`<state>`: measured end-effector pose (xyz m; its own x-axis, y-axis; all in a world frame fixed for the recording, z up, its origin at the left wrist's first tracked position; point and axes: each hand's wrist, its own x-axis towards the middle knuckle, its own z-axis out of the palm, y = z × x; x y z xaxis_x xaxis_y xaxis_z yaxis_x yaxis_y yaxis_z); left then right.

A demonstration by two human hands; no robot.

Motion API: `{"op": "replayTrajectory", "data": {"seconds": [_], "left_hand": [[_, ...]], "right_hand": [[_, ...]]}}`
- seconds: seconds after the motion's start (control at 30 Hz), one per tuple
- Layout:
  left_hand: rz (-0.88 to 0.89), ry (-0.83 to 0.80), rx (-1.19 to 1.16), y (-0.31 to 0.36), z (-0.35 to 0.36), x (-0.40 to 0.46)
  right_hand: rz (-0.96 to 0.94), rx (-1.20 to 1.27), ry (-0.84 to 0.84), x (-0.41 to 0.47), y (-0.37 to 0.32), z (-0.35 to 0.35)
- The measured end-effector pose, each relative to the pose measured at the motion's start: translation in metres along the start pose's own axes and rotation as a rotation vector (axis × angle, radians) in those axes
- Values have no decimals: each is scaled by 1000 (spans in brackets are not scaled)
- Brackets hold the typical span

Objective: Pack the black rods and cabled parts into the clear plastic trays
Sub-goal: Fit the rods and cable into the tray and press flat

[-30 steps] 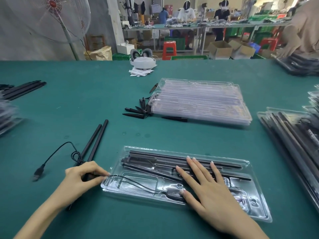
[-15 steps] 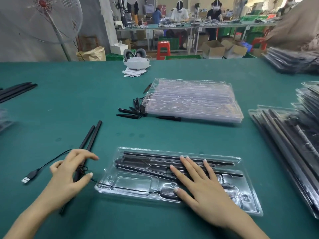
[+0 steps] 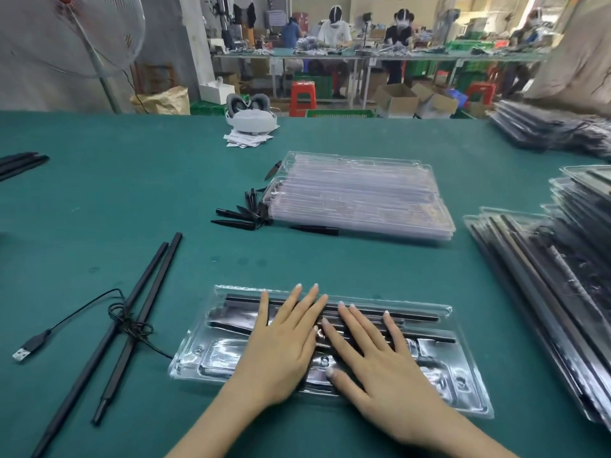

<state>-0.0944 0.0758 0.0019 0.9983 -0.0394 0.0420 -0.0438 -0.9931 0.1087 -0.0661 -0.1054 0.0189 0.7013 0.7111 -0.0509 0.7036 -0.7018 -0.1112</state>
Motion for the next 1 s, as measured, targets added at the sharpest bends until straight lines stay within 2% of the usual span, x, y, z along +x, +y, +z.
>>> {"op": "replayTrajectory", "data": {"seconds": [0.03,0.1,0.17,0.27,0.4,0.7,0.9,1.0], "left_hand": [[8,-14,13,0,1,-1],[10,-32,15,0,1,-1],[11,-32,19,1,0,-2],[-2,-43,-18,1,-2,-2],[-5,-49,-61,1,-6,-1],[5,-88,-108,-3,-7,4],[65,-274,-354,-15,-21,13],[66,-238,-294,-16,-23,17]], "right_hand": [[-21,82,36,6,4,3],[111,253,-65,17,13,3],[257,373,-71,34,18,-2],[323,331,-159,51,19,-11],[313,307,-252,59,18,-12],[357,365,-278,65,15,-10],[369,315,-324,68,13,-11],[373,296,-340,70,12,-11]]}}
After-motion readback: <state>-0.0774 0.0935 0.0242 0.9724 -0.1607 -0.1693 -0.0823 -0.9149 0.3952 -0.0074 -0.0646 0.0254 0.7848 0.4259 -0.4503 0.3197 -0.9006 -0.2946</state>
